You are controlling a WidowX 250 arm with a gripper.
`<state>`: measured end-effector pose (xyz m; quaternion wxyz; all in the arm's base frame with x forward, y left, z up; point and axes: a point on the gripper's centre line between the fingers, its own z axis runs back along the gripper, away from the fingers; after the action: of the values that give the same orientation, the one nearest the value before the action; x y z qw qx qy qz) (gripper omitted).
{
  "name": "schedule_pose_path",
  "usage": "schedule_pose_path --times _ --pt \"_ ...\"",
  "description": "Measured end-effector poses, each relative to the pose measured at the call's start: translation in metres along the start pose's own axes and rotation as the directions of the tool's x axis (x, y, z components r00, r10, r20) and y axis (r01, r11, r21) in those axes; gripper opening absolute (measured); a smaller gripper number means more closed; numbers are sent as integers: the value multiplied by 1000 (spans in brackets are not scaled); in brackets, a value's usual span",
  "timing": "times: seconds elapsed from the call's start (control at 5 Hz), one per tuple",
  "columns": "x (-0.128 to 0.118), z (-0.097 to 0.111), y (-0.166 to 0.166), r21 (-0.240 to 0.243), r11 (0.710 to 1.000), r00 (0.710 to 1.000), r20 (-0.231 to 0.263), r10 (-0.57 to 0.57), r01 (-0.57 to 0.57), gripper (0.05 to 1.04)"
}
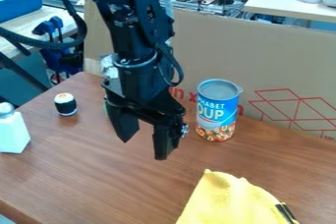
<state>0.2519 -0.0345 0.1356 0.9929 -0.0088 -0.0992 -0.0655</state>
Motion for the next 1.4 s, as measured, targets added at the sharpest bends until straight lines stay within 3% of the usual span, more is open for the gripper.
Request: schedule_pose_path --times 0.2,0.6,0.8,1.0,1.2,1.4 --pt "-3 -6 -1 -1 1000 1000 -18 3 -3 1000" --pt "1 -11 -34 -12 999 998 42 53 -53 1000" --pt "0 -16 -49 -17 999 999 36 40 -39 1000" --pt "1 -35 -67 -64 997 999 -1 46 -46 1000" --pt "5 -61 -88 -109 994 997 -74 8 -16 1000" --pt "9 -67 -103 -112 994 997 -79 -23 14 1000"
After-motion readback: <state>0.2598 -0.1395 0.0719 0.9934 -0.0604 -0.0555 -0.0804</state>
